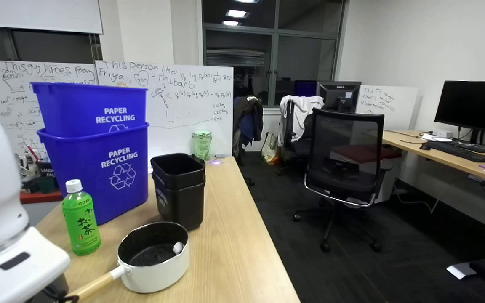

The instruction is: Move the tin to the right

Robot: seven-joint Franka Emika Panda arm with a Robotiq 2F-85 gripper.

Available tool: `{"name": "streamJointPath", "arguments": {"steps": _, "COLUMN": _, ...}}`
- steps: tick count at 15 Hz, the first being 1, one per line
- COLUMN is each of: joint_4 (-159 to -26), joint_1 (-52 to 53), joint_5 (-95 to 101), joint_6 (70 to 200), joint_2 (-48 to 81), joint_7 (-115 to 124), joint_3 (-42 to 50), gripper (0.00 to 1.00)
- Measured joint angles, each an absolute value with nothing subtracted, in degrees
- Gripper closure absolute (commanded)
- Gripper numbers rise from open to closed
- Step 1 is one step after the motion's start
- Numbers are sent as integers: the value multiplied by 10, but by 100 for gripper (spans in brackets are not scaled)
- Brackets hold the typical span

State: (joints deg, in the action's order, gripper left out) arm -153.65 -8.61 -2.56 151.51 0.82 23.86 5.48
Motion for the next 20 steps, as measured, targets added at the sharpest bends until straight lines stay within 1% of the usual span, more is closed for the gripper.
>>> {"name": "streamJointPath", "arguments": {"steps": 4, "joint_4": -1538, "joint_1": -83, "joint_5": -31, "joint_6": 1581, "joint_2": 52, "joint_7": 202, "joint_3": 55, "gripper": 0}}
{"name": "streamJointPath", "arguments": {"steps": 5, "joint_4": -1538, "joint_1": -81, "joint_5": -23, "joint_6": 1601, "joint_2": 64, "joint_7": 202, "joint_3": 57, "gripper": 3}}
{"name": "streamJointPath", "arguments": {"steps": 6, "joint_4": -1538, "joint_1": -80, "joint_5": -12, "joint_6": 1620, "joint_2": 76, "joint_7": 203, "joint_3": 61, "gripper": 26}}
{"name": "streamJointPath", "arguments": {"steps": 7, "joint_4": -1538, "joint_1": -76, "joint_5": 2, "joint_6": 1638, "joint_2": 87, "joint_7": 204, "joint_3": 68, "gripper": 27}}
{"name": "streamJointPath", "arguments": {"steps": 8, "joint_4": -1537, "joint_1": -71, "joint_5": 15, "joint_6": 1656, "joint_2": 97, "joint_7": 208, "joint_3": 77, "gripper": 32}}
{"name": "streamJointPath", "arguments": {"steps": 12, "joint_4": -1530, "joint_1": -33, "joint_5": 60, "joint_6": 1693, "joint_2": 115, "joint_7": 225, "joint_3": 129, "gripper": 61}}
{"name": "streamJointPath", "arguments": {"steps": 13, "joint_4": -1526, "joint_1": -23, "joint_5": 65, "joint_6": 1694, "joint_2": 115, "joint_7": 227, "joint_3": 140, "gripper": 63}}
{"name": "streamJointPath", "arguments": {"steps": 17, "joint_4": -1520, "joint_1": -5, "joint_5": 61, "joint_6": 1691, "joint_2": 114, "joint_7": 231, "joint_3": 153, "gripper": 63}}
{"name": "streamJointPath", "arguments": {"steps": 20, "joint_4": -1518, "joint_1": -14, "joint_5": -8, "joint_6": 1675, "joint_2": 100, "joint_7": 196, "joint_3": 122, "gripper": 63}}
